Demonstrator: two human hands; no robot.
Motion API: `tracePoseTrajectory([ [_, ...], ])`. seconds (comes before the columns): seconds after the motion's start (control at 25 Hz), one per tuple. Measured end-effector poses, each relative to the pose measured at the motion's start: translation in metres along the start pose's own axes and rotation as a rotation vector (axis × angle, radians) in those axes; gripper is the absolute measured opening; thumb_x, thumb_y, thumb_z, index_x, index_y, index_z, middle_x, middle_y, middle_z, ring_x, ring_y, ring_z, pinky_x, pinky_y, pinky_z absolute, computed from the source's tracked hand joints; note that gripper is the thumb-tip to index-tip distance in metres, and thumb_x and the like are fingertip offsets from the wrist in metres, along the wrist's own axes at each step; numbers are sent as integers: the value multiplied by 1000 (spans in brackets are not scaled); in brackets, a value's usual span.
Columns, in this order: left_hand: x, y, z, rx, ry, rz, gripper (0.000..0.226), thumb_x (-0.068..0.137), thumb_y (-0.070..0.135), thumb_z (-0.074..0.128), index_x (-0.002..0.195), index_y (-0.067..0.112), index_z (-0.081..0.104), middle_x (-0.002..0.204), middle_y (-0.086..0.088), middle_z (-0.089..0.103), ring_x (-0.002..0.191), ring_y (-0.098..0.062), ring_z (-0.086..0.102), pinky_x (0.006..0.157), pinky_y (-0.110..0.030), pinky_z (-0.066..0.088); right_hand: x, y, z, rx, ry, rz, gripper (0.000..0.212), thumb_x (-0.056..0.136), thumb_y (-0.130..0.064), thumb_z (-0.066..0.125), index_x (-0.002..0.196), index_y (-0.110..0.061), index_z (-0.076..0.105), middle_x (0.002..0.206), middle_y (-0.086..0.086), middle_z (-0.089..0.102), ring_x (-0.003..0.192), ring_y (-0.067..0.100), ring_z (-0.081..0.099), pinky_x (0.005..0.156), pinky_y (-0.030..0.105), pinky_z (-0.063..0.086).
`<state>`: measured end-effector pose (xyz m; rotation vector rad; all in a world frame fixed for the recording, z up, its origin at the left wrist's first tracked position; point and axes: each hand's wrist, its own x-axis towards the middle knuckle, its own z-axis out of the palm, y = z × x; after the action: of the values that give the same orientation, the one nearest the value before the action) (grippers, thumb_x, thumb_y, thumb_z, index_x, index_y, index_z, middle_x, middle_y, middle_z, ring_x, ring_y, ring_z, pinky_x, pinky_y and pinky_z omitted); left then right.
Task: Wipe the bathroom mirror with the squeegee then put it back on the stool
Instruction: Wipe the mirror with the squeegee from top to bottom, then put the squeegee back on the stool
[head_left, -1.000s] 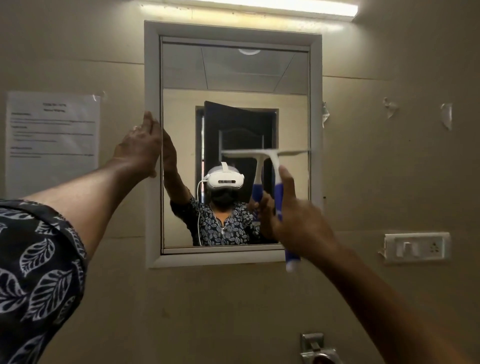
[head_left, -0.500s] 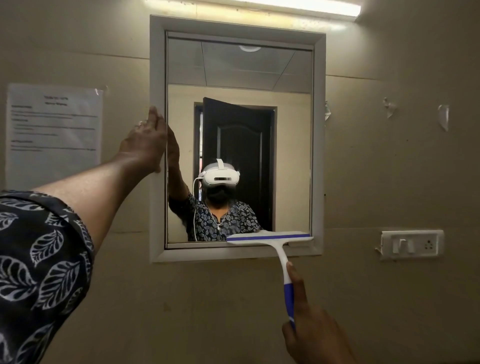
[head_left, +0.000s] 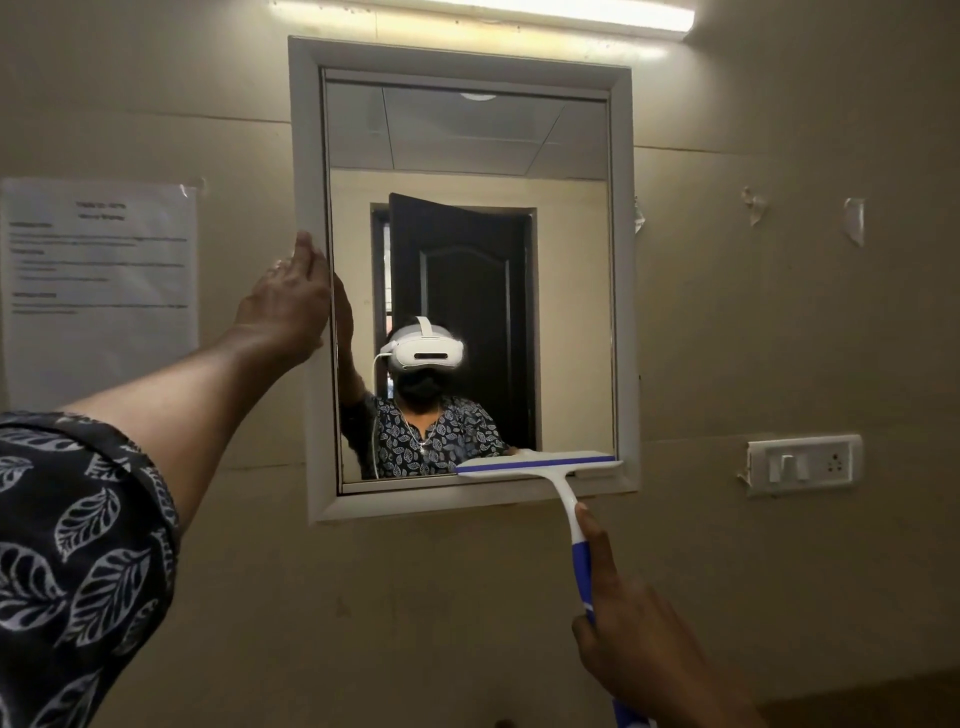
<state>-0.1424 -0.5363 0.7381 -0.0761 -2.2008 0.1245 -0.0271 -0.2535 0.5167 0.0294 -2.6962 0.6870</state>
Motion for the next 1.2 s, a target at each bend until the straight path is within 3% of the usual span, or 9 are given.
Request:
tracePoseTrajectory([
  [0.2, -40, -4, 26, -56, -34, -1, 79, 93, 4, 52, 152, 9, 0, 160, -9, -7, 145, -36, 16, 116, -42, 23, -6, -7, -11, 19, 2, -6, 101, 87, -25, 56, 131, -46, -33, 75, -8, 47, 66, 8, 57, 55, 15, 43],
  [0.32, -67, 1, 34, -67, -114, 1, 78, 94, 18, 52, 151, 9, 0, 160, -7, -7, 147, -31, 11, 118, -39, 17, -6, -10, -22, 51, 26, -19, 94, 87, -23, 55, 137, -45, -22, 79, -8, 47, 68, 8, 55, 58, 19, 44],
  [0.48, -104, 28, 32, -103, -241, -1, 80, 89, 41, 58, 151, 12, 17, 160, -8, 5, 145, -28, 18, 118, -40, 18, -15, -13, -38, 79, 98, -136, 88, 88, -25, 57, 141, -40, -11, 84, -9, 44, 64, 7, 54, 52, 13, 41],
  [0.64, -141, 83, 29, -134, -144, 51, 89, 87, 54, 52, 152, 10, 10, 161, -9, 2, 148, -23, 7, 119, -34, 5, -10, 0, -63, 145, 256, -305, 83, 87, -21, 57, 143, -32, -4, 84, 1, 55, 58, 8, 53, 55, 22, 50],
  [0.72, -154, 115, 24, -203, -38, 34, 91, 87, 65, 35, 152, 9, 5, 160, -9, -2, 149, -21, 2, 119, -36, 0, -2, 12, -79, 157, 333, -347, 80, 86, -19, 58, 143, -25, 2, 83, 4, 56, 56, 11, 53, 55, 24, 51],
  [0.8, -162, 150, 20, -249, 56, 24, 92, 82, 74, 2, 148, 10, -1, 156, -5, -8, 147, -19, -1, 119, -38, -4, 4, 32, -92, 135, 390, -351, 76, 86, -19, 59, 143, -19, 9, 77, 1, 54, 52, 8, 53, 51, 19, 48],
  [0.88, -165, 184, 22, -277, 116, 20, 93, 78, 74, -10, 146, 11, -3, 154, -3, -10, 146, -18, -5, 118, -39, -8, 7, 59, -100, 93, 425, -323, 68, 86, -21, 59, 141, -14, 18, 73, -1, 53, 49, 5, 50, 47, 14, 43],
  [1.04, -176, 266, 35, -264, 122, 50, 86, 87, 67, 9, 152, 11, 7, 160, -8, -1, 148, -22, -1, 116, -41, -12, 2, 136, -106, 44, 458, -215, 51, 85, -22, 59, 128, -8, 35, 70, 2, 54, 47, 8, 50, 44, 18, 43],
  [1.2, -200, 362, 60, -382, 37, 91, 87, 87, 67, 16, 151, 8, 6, 160, -13, 4, 148, -27, 3, 116, -41, -11, -13, 222, -104, 0, 427, -56, 52, 85, -20, 58, 129, -7, 34, 75, 12, 59, 53, 22, 55, 50, 32, 48],
])
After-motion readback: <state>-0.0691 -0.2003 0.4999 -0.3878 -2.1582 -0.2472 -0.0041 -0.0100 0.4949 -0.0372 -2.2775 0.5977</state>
